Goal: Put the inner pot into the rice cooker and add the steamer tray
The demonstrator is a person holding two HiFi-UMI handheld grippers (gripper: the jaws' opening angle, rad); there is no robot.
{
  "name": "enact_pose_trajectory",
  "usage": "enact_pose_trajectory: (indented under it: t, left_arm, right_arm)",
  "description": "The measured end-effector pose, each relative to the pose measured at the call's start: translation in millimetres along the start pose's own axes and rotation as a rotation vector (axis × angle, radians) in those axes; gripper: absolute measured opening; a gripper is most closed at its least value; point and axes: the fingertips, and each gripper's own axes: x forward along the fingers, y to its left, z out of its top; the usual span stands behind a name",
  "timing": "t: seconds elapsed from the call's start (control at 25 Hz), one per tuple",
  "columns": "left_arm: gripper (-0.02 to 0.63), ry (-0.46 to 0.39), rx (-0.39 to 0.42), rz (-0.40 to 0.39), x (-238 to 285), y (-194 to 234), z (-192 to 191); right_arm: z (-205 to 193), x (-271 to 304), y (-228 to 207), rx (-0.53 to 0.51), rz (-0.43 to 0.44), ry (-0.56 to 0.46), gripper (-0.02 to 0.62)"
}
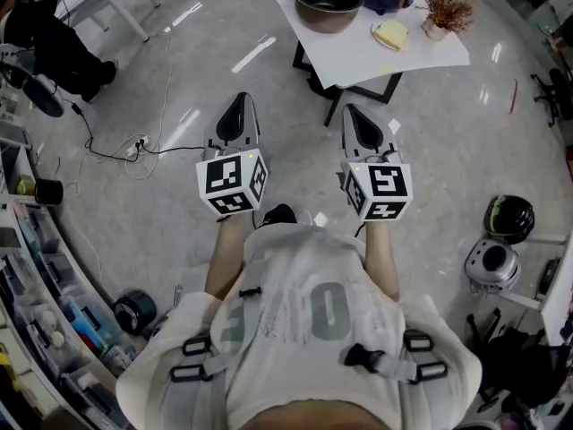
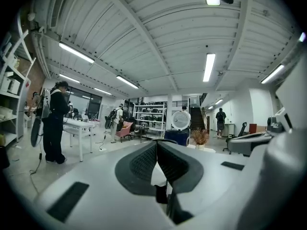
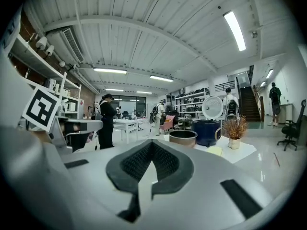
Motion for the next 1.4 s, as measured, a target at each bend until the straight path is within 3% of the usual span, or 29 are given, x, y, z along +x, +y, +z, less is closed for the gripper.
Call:
enact_pose_trajectory:
  t: [0.56,0.8,1.12,1.4]
  left_arm:
    - [0.023,0.006,-0.045,-0.012,16,-3,0]
    - [0.023,-0.028,-0.057,-0.031,39,-2,11]
    - [0.023,-0.056,-0.097,-0.064,111,9,25]
    - [0.023,-0.053,-0.099,-0.148,194,1,36]
  right_arm:
    - [-13,14,-14,0.035,-0.012,0.02,0.006]
    - [-7,29,-35,0.078,-0.034,0.004,0.006]
    - [19,71,-74,0.018,-0.096,-0.053,0.006]
    - [43,124,-126,0.048,-0.154,-0.1,0.006]
